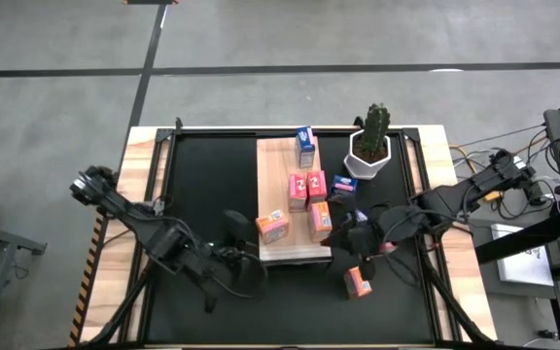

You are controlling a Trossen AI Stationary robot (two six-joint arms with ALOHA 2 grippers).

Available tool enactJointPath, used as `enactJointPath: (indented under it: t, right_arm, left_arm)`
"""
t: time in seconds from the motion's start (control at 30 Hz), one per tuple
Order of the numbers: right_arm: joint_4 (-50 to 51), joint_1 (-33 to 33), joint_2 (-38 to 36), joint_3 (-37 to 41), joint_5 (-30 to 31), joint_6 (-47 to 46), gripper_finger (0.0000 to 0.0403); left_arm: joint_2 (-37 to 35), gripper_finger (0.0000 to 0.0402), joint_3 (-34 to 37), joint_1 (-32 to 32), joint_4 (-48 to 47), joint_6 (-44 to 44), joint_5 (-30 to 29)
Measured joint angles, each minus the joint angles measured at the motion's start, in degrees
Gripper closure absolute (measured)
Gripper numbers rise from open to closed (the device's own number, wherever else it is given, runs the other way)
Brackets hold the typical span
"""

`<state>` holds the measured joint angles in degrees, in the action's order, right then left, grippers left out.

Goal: Stack cereal on shelf
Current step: Put the left orange cereal box aligned with the other orange cereal box on the shelf

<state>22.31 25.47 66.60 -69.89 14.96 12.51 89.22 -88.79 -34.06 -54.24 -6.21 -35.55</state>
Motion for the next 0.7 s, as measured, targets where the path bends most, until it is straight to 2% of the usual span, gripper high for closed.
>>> enactJointPath:
  t: [0.23,0.37,0.57,0.7]
  right_arm:
    - [6.33,-1.92,8.26,-11.1,0.08,0.86,0.0394]
    - [10.1,-4.16,12.91,-16.99,-0.01,2.04,0.0394]
    - [15.17,-9.09,19.23,-25.43,-0.4,2.98,0.0394]
    - [18.43,-12.52,23.09,-30.7,-1.32,3.65,0.0394]
  left_arm:
    - [-9.96,0.0327,19.26,0.33,25.78,-5.35,-0.09]
    - [-13.75,0.0327,28.36,0.37,36.88,-6.81,-0.56]
    - [-16.08,0.0326,37.37,0.63,49.82,-7.3,-6.47]
    - [-16.1,0.0326,40.75,0.99,57.13,-8.69,-7.12]
